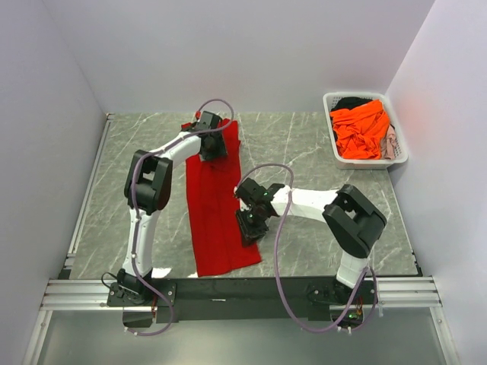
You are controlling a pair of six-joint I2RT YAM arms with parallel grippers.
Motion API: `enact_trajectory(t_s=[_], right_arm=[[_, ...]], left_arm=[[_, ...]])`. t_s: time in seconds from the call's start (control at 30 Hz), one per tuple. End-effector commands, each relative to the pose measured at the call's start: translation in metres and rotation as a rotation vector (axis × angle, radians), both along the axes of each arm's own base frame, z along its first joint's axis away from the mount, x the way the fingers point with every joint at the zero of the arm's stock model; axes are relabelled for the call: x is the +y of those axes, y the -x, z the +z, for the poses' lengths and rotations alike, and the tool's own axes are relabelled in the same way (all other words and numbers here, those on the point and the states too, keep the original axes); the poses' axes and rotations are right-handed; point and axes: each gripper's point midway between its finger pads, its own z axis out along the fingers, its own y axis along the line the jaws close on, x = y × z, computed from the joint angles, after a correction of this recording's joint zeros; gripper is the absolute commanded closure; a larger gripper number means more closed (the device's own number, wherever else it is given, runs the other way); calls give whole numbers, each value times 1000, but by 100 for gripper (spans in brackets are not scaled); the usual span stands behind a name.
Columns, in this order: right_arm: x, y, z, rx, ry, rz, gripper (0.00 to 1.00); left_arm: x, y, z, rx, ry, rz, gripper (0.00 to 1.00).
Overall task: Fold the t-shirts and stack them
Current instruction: Fold the tshirt
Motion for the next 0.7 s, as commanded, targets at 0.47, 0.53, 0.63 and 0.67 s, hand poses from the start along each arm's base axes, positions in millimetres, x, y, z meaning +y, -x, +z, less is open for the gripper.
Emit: enact_trajectory(t_s=[0.47, 0.53, 0.63, 0.67], right_arm=[[-12, -18, 25, -77, 59, -27, 57], [-13, -21, 36, -107, 55, -45, 53], [-23, -23, 43, -131, 85, -101, 46], [-28, -21, 42, -129, 100, -116, 45]], left_arm=[[-44, -54, 12, -85, 71, -56, 25], [-44, -54, 42, -132, 84, -59, 21], [-37, -47, 90, -202, 96, -45, 15], [-34, -44, 102, -220, 98, -39, 13]])
